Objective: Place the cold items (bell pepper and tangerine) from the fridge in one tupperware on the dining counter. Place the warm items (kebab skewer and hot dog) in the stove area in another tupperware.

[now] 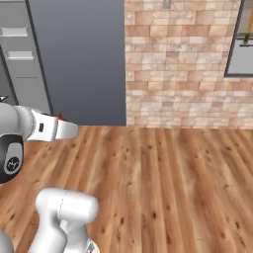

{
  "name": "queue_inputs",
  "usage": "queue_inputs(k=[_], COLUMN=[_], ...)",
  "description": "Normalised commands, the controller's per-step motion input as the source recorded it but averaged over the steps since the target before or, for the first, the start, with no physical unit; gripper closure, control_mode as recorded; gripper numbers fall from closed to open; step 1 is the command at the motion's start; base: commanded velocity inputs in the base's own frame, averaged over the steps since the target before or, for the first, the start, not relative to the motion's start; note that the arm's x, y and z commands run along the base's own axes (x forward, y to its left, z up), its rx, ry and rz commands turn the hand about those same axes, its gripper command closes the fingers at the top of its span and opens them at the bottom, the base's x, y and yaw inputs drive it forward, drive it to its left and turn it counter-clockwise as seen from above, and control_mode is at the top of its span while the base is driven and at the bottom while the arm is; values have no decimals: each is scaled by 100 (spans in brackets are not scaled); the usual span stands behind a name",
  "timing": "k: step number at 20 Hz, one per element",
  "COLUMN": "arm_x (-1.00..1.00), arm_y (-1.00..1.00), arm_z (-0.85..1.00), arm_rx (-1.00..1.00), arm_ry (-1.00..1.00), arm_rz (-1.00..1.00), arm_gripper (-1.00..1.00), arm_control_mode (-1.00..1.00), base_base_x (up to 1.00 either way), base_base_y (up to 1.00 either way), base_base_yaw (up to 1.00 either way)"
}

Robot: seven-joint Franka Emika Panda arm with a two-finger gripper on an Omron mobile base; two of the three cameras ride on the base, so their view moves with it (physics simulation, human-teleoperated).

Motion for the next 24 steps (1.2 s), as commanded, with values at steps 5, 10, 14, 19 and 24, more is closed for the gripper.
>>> queue_inputs(k=[5,10,14,19,24], arm_x=[0,0,0,0,0], arm_y=[0,0,0,0,0], arm_z=[0,0,0,0,0], arm_rx=[0,0,0,0,0], arm_ry=[0,0,0,0,0], arm_rz=[0,0,0,0,0], arm_gripper=[100,100,100,100,100], arm_control_mode=[100,100,100,100,100], base_base_x=[-97,-42,-1,51,77], base_base_y=[-7,-55,-99,-100,-87], base_base_yaw=[-33,-29,-16,-10,-41])
